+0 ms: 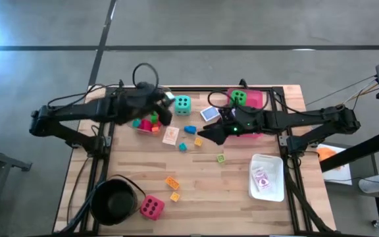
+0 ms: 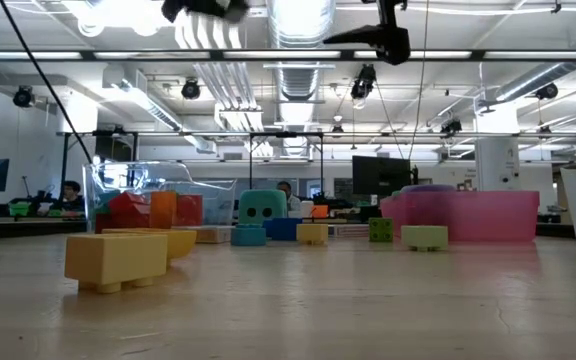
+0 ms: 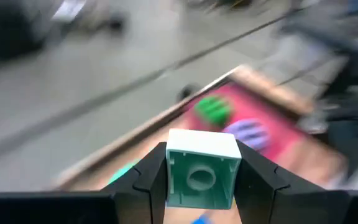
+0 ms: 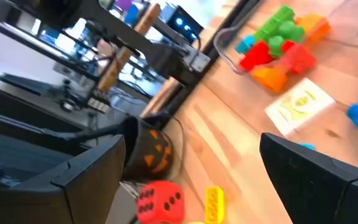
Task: Pick & Place Toys
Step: Put the light blue game piece into the transparent bin
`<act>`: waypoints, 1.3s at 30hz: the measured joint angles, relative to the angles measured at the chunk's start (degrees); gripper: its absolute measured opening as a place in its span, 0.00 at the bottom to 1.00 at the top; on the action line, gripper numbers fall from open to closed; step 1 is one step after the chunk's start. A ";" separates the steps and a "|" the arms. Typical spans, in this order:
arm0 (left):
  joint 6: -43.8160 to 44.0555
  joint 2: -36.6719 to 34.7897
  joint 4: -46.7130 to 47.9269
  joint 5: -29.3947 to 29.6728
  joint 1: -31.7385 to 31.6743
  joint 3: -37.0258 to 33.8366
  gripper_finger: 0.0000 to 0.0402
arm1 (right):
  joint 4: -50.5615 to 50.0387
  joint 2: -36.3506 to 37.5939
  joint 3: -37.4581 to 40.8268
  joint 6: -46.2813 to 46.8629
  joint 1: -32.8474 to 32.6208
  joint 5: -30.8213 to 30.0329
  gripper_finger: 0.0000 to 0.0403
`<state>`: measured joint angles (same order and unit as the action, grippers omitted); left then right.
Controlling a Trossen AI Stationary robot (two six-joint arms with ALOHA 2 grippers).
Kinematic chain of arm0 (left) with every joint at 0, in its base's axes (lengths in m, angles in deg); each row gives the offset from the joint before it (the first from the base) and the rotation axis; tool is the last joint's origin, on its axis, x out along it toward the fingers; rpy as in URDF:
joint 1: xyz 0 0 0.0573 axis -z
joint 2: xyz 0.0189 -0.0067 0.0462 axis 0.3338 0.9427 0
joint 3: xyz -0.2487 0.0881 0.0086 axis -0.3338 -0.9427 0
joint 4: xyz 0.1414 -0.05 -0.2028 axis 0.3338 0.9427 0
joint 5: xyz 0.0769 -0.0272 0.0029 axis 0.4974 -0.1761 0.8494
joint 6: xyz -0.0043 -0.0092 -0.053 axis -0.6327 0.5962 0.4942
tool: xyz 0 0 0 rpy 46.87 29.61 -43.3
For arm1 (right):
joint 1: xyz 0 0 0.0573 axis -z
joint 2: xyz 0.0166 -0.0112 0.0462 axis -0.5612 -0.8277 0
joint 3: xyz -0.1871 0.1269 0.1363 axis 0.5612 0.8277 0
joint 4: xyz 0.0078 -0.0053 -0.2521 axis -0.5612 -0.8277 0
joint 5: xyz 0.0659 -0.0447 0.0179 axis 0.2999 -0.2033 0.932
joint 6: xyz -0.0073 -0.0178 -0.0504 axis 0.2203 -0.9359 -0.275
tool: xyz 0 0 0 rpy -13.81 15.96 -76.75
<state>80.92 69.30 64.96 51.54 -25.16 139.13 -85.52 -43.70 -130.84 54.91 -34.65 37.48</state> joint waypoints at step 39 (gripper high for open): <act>6.39 23.59 43.50 -21.66 -23.53 -6.11 0.34 | -7.14 0.13 0.37 -2.82 -6.03 0.04 0.90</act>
<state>87.30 92.89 108.46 29.88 -48.69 133.02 -92.66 -43.57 -130.47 52.09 -40.68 37.52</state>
